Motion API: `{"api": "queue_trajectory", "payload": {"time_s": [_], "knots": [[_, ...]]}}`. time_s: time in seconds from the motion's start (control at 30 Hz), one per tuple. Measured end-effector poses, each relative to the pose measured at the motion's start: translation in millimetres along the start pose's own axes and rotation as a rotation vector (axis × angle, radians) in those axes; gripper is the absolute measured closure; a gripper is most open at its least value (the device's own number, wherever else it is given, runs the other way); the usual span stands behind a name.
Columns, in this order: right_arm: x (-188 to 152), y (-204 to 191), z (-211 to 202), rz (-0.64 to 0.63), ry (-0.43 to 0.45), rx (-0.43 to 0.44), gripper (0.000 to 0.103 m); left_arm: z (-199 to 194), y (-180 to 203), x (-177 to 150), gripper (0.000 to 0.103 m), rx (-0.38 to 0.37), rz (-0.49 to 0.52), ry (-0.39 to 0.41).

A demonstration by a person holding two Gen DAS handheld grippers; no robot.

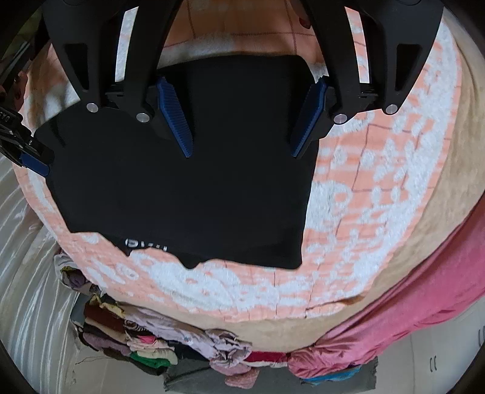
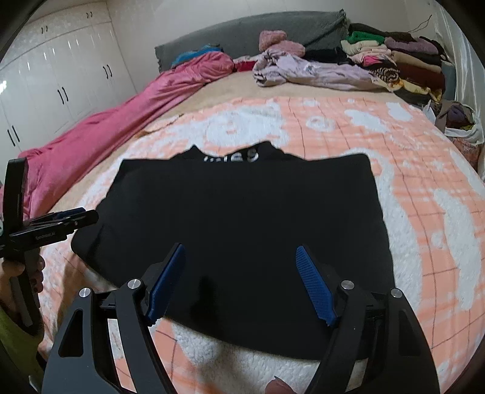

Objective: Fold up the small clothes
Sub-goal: 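Open both tools and release the folded sweatshirt, then move the left tool to the side edge of the folded sweatshirt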

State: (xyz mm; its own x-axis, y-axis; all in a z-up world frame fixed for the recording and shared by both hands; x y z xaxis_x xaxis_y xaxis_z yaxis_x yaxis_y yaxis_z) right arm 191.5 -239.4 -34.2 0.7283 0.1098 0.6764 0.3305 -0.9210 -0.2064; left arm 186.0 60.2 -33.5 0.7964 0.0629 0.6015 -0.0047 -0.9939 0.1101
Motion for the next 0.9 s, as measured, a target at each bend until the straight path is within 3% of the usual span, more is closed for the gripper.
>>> {"api": "queue_trajectory", "payload": {"time_s": [0.2, 0.43, 0.77, 0.9], "knots": [[-11, 8, 22, 0.025, -0.076, -0.031, 0.029, 16, -5, -13, 0.042, 0.009, -0.005, -0.042], [-15, 11, 27, 0.018, -0.072, -0.031, 0.029, 20, -11, -20, 0.04, -0.01, -0.036, -0.052], [0, 64, -30, 0.215, 0.04, 0.144, 0.028, -18, -16, -15, 0.041, -0.046, -0.061, 0.005], [2, 90, -71, 0.228, 0.09, 0.119, 0.028, -31, -18, -13, 0.037, -0.066, -0.08, 0.024]]}}
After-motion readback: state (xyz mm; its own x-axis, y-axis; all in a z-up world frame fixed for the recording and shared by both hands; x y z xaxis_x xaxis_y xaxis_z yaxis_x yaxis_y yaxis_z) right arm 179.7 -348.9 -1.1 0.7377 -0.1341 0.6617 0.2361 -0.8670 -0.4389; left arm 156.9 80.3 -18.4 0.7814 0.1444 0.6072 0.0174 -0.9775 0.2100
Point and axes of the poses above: each gripper's, at about its wrist camera, not at the fingertips, and z roughly the way its jaws point, y to its right, x to its top, the point moved 2 cm from there along z, roughly the way its jaws point, and after that the axes turned 1 degree about -x, right-handed, at the moved point
